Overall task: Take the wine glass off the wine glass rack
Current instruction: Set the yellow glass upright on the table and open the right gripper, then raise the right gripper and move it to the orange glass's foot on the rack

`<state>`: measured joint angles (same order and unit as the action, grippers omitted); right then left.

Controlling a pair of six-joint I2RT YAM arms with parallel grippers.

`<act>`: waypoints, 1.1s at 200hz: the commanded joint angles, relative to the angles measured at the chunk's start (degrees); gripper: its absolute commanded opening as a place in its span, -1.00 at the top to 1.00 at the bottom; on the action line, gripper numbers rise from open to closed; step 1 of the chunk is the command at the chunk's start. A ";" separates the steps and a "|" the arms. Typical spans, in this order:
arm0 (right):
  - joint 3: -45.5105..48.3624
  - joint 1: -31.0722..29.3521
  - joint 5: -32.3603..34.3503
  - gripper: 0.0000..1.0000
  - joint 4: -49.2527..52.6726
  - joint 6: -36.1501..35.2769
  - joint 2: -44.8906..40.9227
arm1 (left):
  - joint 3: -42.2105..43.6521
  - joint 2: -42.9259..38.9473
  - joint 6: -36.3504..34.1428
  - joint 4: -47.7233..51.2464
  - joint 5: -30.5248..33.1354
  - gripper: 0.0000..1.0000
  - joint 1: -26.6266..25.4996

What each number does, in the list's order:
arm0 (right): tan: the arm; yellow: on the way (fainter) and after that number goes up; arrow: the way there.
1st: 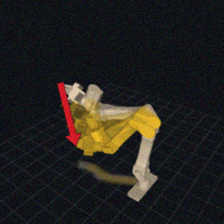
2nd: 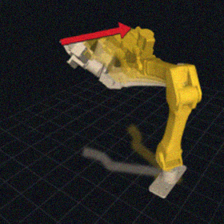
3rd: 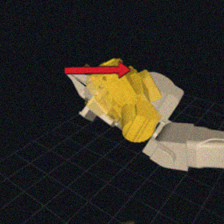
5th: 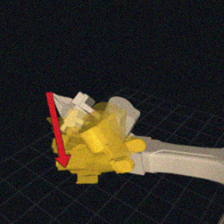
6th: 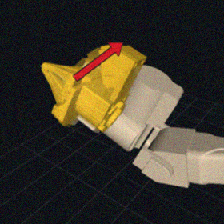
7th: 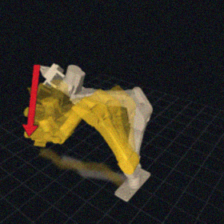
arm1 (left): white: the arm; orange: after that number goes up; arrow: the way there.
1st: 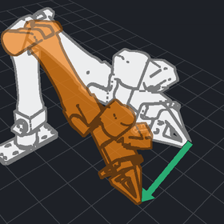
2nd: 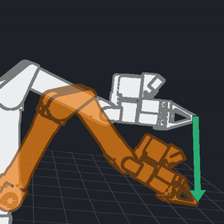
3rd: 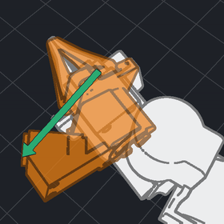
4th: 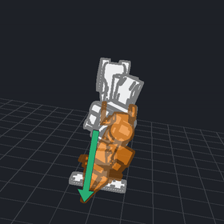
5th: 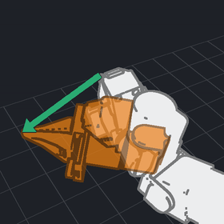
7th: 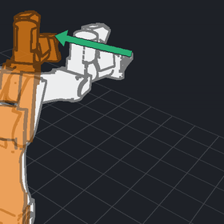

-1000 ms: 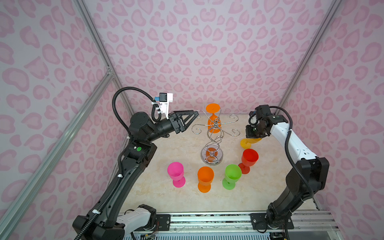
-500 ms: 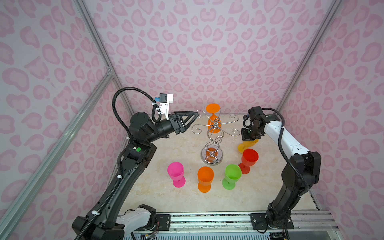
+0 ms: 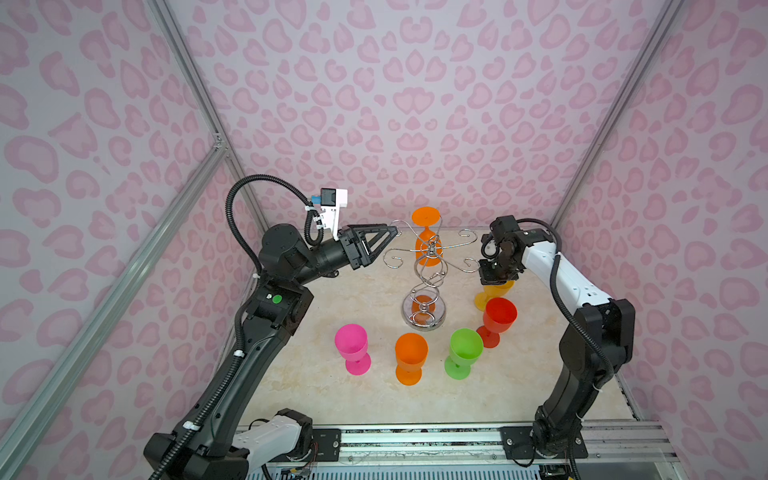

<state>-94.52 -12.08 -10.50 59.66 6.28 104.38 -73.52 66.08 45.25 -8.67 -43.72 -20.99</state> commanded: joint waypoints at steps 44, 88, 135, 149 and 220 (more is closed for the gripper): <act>-0.49 -0.07 0.05 0.63 0.28 -0.76 0.30 | -0.44 0.00 -0.91 -0.23 -0.69 -0.42 0.14; -0.58 -0.14 -0.72 0.54 0.20 -0.74 0.00 | -0.66 0.09 -1.08 0.06 -0.82 -0.42 0.23; -0.40 0.24 -2.73 0.44 -0.07 -0.48 -2.18 | -0.88 -0.17 -1.31 0.58 -0.70 -0.42 0.77; -0.24 0.46 -3.26 0.42 -0.07 -0.40 -3.19 | -0.84 -0.35 -1.39 0.67 -0.68 -0.42 0.92; 6.25 5.02 -4.25 0.37 -3.03 2.45 -17.32 | -3.21 1.53 -0.15 4.14 1.73 -0.43 3.56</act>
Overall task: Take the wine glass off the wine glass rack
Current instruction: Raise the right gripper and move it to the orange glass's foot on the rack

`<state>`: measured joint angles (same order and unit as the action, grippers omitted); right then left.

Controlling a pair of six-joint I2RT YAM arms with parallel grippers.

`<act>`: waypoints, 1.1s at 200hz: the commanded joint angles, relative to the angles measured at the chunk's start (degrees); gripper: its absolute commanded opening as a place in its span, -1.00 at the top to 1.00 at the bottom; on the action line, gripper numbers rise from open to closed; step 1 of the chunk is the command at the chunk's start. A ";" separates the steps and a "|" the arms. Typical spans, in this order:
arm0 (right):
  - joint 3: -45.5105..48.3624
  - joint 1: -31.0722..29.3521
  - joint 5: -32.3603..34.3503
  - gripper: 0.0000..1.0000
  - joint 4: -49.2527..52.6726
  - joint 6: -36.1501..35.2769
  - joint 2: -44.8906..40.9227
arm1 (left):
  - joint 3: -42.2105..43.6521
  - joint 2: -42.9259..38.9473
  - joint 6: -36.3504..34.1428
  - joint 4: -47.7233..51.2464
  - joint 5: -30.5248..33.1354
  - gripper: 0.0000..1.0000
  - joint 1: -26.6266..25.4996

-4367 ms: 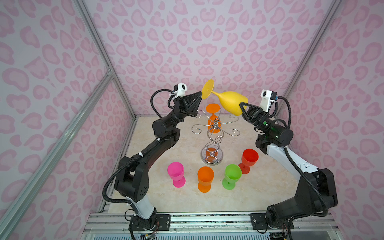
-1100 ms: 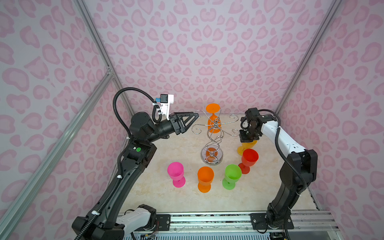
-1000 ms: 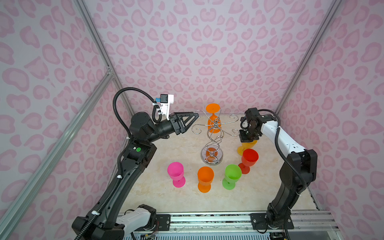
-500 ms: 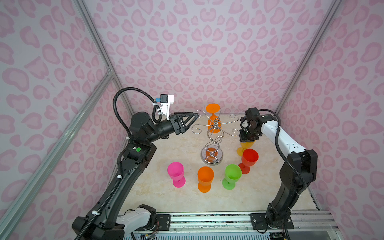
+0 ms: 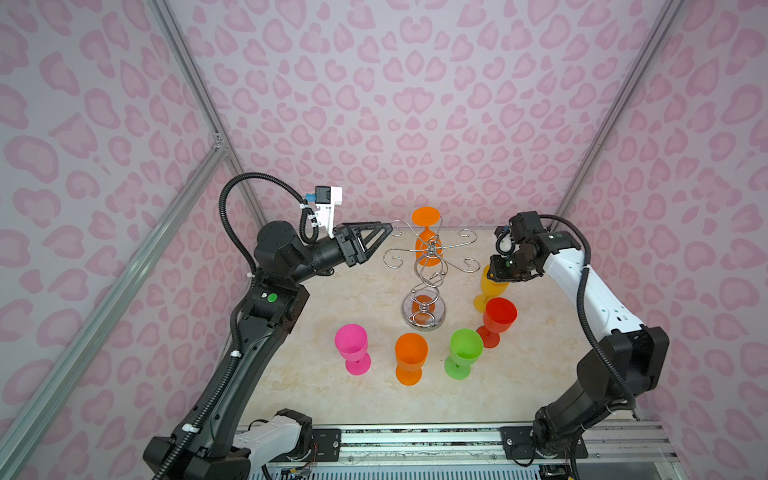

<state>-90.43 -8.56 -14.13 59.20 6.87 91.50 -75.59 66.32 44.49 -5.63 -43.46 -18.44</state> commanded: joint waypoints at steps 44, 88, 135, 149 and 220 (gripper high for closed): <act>7.99 6.72 -0.46 0.37 -9.98 7.59 -17.49 | -8.71 8.99 4.87 2.12 1.44 -0.42 3.77; 4.87 8.92 -10.16 0.34 -17.56 10.73 -23.34 | -9.05 13.16 3.91 1.76 3.25 -0.40 4.02; -6.73 1.24 -15.80 0.19 -23.43 14.03 -15.19 | -4.35 12.18 -0.05 4.00 7.55 -0.41 4.52; -11.12 -1.18 -16.05 0.19 -23.47 14.38 -11.04 | -2.98 11.28 -1.36 5.23 8.62 -0.40 4.76; -26.85 -6.74 -19.82 0.17 -19.33 14.33 8.33 | 4.78 3.64 -9.24 12.45 18.50 -0.45 4.99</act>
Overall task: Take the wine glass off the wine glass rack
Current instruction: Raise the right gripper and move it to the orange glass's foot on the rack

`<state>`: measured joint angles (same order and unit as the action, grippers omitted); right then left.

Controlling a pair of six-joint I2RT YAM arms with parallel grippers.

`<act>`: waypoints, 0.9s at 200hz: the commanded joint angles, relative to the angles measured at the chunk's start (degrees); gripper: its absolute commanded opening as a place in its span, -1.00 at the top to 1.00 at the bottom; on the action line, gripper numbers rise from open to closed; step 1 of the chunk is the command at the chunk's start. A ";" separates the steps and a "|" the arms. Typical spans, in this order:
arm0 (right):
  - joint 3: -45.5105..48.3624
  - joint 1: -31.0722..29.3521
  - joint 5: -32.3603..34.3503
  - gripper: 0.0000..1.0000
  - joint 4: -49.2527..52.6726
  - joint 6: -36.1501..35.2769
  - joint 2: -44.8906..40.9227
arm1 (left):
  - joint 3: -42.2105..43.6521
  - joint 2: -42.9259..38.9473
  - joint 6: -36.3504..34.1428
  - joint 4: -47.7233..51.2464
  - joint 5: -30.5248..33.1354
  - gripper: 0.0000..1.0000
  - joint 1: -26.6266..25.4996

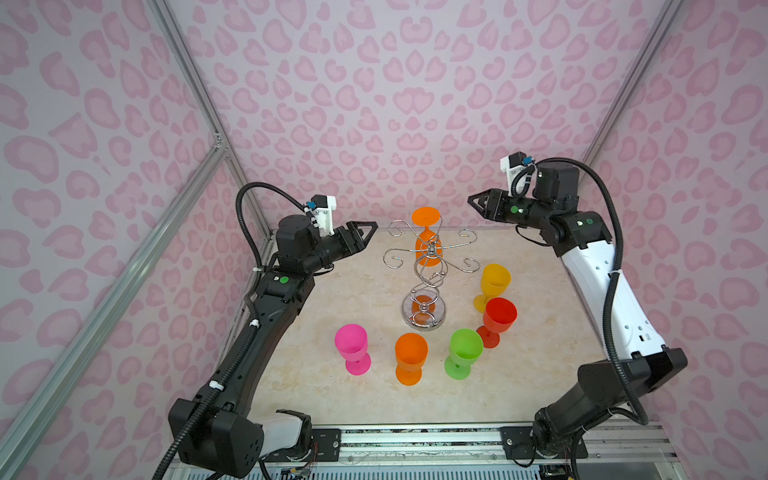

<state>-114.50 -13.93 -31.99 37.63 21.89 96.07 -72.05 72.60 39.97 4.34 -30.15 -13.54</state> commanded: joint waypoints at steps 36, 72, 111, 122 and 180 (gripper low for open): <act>-6.10 -3.10 -1.46 0.15 3.69 -0.61 8.50 | 2.74 -4.51 -6.24 4.43 6.59 -0.47 0.12; -8.42 -4.08 -0.97 0.16 4.59 -0.53 11.17 | 3.12 -4.92 -6.39 4.32 5.66 -0.47 0.10; -10.63 -4.75 -0.53 0.15 5.30 -0.57 13.98 | 3.05 -5.09 -6.39 4.17 4.79 -0.46 0.11; -10.99 -4.95 -0.63 0.16 5.29 -0.44 14.59 | 3.13 -5.23 -6.39 3.96 4.52 -0.46 0.11; -13.20 -5.62 -0.10 0.18 5.96 -0.85 16.42 | 3.36 -5.21 -6.22 3.88 4.44 -0.45 0.15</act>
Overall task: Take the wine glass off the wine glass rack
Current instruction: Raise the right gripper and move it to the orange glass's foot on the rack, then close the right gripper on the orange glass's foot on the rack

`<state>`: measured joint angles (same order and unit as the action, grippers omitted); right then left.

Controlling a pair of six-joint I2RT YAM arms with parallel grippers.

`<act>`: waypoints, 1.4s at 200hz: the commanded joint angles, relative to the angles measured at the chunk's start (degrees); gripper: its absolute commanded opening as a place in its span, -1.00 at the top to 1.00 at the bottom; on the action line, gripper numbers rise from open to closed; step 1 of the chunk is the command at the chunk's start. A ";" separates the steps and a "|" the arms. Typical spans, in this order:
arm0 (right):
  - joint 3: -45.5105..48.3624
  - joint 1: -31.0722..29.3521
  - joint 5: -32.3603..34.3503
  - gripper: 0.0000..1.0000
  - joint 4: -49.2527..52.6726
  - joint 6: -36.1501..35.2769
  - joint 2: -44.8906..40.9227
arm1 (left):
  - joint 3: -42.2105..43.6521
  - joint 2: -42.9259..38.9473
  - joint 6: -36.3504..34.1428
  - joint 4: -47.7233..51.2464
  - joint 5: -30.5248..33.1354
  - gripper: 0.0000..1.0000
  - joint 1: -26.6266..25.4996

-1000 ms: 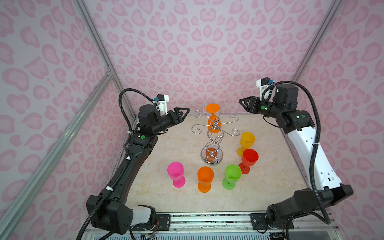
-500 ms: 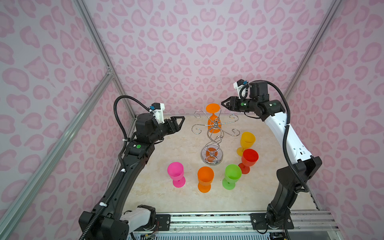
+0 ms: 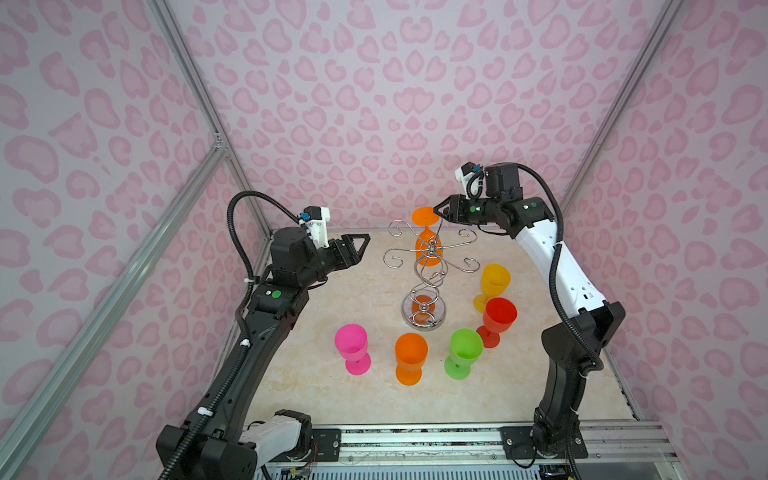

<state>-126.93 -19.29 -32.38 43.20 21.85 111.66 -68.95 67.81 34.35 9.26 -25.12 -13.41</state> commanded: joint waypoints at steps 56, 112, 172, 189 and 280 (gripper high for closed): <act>-1.39 -0.83 -0.19 0.20 1.39 -1.48 1.37 | 0.22 -0.05 -0.42 -1.10 -0.87 -0.45 -0.03; -1.21 -1.17 -2.14 0.23 0.16 -0.79 1.13 | 0.21 0.47 -0.32 -1.34 -1.00 -0.44 0.05; 1.11 -1.24 -4.49 0.33 -2.42 0.78 0.37 | 0.31 0.48 -0.32 -1.36 -1.24 -0.44 -0.03; 2.02 -1.28 -5.14 0.39 -3.52 1.26 0.06 | 0.39 0.32 -0.33 -1.39 -1.20 -0.44 -0.04; 6.33 -0.76 -6.45 0.76 -8.75 4.40 -1.49 | 0.73 0.30 -0.24 -1.43 -1.53 -0.43 0.04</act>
<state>-122.45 -20.32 -37.60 38.24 24.62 111.11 -68.58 68.14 34.37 9.23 -25.78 -13.41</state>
